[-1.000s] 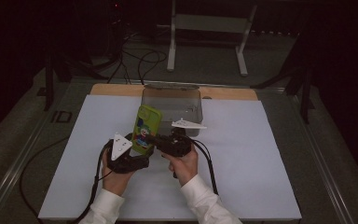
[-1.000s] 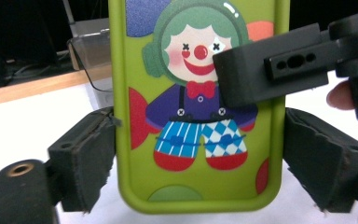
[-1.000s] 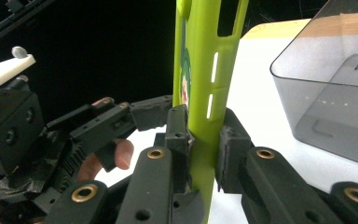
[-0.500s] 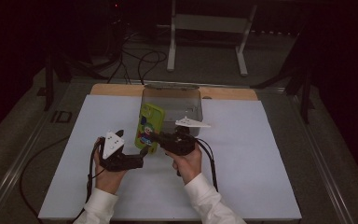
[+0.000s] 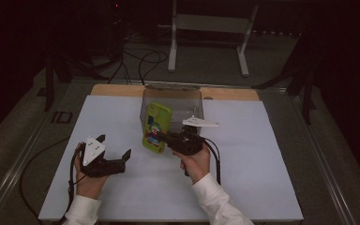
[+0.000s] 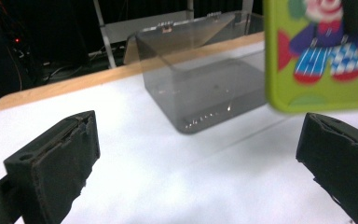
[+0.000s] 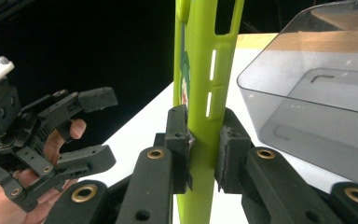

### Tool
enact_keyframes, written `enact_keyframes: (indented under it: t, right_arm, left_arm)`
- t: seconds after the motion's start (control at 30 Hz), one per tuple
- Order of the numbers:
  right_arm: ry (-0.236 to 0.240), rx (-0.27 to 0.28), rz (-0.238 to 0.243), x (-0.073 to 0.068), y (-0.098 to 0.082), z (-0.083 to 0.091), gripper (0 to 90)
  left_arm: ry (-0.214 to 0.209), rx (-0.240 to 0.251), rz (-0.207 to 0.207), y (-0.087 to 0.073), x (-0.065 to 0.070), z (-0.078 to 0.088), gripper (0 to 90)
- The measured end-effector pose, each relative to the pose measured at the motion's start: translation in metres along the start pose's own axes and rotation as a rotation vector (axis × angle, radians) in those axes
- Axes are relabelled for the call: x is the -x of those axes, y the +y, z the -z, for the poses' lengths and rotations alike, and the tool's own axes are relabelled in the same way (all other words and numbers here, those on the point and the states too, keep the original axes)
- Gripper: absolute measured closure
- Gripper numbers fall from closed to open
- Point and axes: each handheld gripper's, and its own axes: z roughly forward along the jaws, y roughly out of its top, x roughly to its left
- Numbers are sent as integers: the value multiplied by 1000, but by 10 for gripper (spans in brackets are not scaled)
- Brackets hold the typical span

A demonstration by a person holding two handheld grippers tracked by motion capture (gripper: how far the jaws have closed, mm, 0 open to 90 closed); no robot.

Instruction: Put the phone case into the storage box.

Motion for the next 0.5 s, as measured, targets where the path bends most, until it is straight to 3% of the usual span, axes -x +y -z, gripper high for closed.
enact_keyframes:
  t: [0.2,0.5]
  right_arm:
    - [-14,0,7,1,1,2,780]
    - [-39,-13,35,-2,6,-1,780]
  left_arm:
    - [17,-17,-20,-17,-5,13,1]
    - [37,-22,9,-40,-7,19,1]
